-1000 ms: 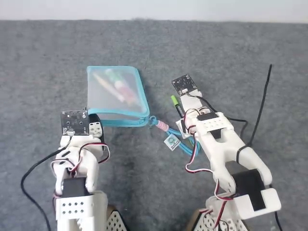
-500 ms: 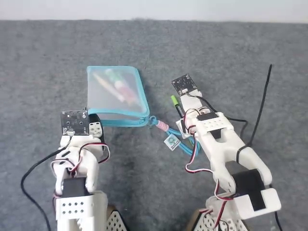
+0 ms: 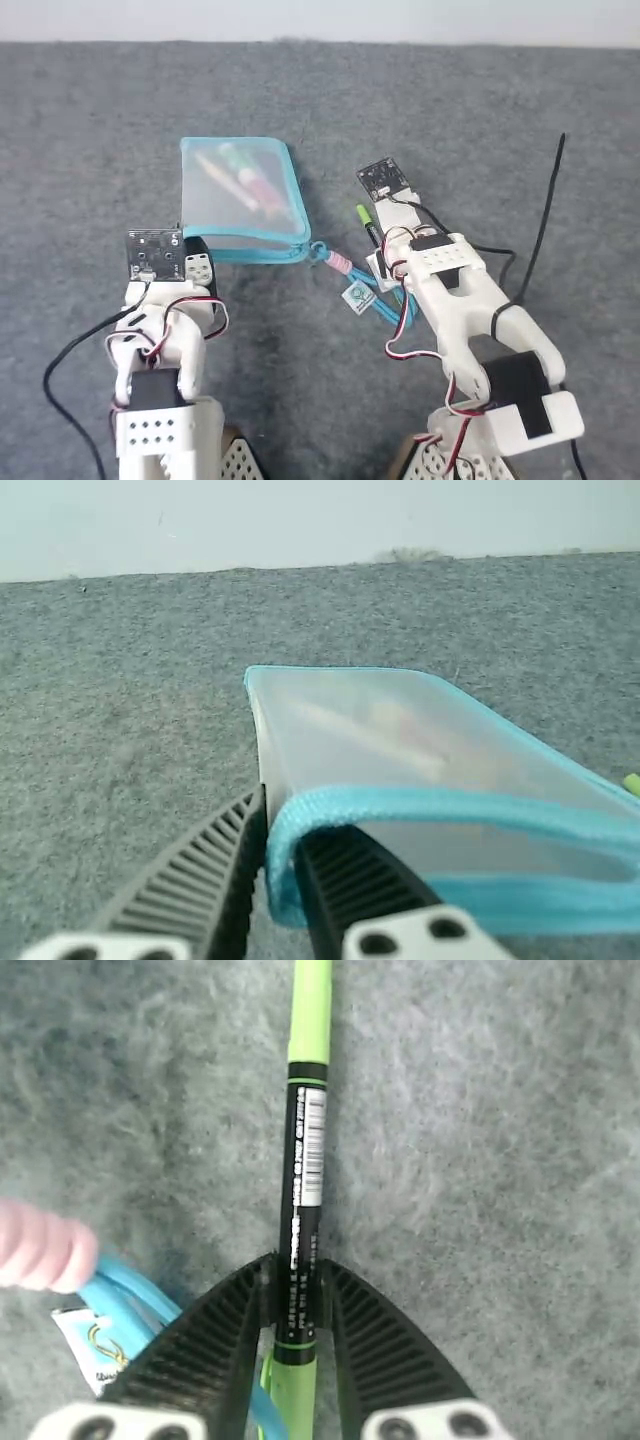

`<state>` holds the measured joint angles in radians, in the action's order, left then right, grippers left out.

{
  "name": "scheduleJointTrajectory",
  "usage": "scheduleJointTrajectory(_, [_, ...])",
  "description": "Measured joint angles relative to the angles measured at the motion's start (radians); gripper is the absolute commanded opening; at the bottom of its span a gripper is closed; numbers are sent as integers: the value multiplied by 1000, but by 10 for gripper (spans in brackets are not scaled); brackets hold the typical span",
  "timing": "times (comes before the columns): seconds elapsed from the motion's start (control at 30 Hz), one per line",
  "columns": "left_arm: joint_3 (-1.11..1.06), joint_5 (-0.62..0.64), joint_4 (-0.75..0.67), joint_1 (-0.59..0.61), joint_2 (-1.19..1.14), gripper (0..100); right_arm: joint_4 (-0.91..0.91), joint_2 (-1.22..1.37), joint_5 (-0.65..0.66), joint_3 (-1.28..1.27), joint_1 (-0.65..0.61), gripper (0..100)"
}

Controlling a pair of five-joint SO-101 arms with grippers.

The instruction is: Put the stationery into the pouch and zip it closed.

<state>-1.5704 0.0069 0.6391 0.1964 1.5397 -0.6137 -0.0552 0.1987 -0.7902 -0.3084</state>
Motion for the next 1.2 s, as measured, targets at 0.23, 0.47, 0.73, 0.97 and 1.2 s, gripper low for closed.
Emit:
scheduleJointTrajectory(0.23, [0,0,0,0,0,11,0,0,0,0,0,156])
scheduleJointTrajectory(0.47, [0,0,0,0,0,11,-6,-3,0,0,0,180])
scheduleJointTrajectory(0.73, [0,0,0,0,0,11,-6,-17,0,0,2,180])
scheduleJointTrajectory(0.97, [0,0,0,0,0,11,-6,-17,0,0,0,180])
scheduleJointTrajectory(1.2, [0,0,0,0,0,11,-6,-17,0,0,0,180])
